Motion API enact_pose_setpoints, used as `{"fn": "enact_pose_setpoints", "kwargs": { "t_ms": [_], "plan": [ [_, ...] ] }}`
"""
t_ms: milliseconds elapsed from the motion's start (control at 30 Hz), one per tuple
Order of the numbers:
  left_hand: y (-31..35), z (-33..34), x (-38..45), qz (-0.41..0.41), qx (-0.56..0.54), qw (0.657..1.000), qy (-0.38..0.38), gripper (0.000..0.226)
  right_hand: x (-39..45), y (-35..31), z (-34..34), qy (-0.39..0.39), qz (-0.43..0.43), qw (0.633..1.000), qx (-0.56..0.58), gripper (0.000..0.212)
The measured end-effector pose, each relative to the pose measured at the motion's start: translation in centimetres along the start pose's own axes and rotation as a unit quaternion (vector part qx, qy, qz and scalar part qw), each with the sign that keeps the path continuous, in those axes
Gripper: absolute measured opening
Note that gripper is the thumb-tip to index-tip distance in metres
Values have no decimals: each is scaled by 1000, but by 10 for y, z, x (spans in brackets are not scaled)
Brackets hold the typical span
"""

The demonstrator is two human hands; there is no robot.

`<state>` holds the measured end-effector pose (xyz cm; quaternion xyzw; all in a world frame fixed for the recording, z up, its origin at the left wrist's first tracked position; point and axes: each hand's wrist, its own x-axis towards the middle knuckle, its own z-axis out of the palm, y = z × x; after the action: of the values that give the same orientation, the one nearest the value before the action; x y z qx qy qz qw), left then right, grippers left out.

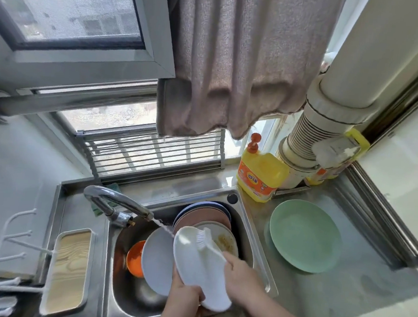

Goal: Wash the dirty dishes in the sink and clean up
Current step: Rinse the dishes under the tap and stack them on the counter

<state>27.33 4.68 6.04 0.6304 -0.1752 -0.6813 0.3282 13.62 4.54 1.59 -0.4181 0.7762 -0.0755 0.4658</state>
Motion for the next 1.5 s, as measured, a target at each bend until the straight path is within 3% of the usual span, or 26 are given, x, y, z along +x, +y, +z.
{"fn": "enact_pose_setpoints", "kwargs": {
  "t_ms": [167,267,367,500,667,833,900,1033,1167,1333,1500],
  "plan": [
    [6,6,4,11,9,1000,4,106,-7,23,3,16,28,999,37,48],
    [9,4,10,-2,24,1000,14,107,-17,25,3,-13,11,999,45,49],
    [7,5,6,-12,26,1000,10,104,-14,33,2,16,10,998,58,45],
    [4,6,11,-16,11,1000,11,102,-15,18,-1,9,-26,999,37,47],
    [0,4,17,-29,-10,1000,-6,105,2,16,-11,46,14,999,-25,51],
    [-3,-9,38,-44,22,999,16,109,-22,-27,12,-42,-68,996,35,50],
    [-1,-22,41,-56,44,997,27,97,-23,-10,12,-32,-51,997,48,48],
    [7,-47,38,-114,-55,992,24,82,-19,41,-17,12,10,999,42,41],
    [10,-70,56,-143,-134,979,63,75,-30,60,-36,54,22,990,126,39],
    [10,-89,83,-132,-60,984,108,38,-33,69,-42,110,57,972,199,33],
    [26,-99,95,-40,52,996,57,55,-31,62,-45,131,50,966,219,24]
  ]
}}
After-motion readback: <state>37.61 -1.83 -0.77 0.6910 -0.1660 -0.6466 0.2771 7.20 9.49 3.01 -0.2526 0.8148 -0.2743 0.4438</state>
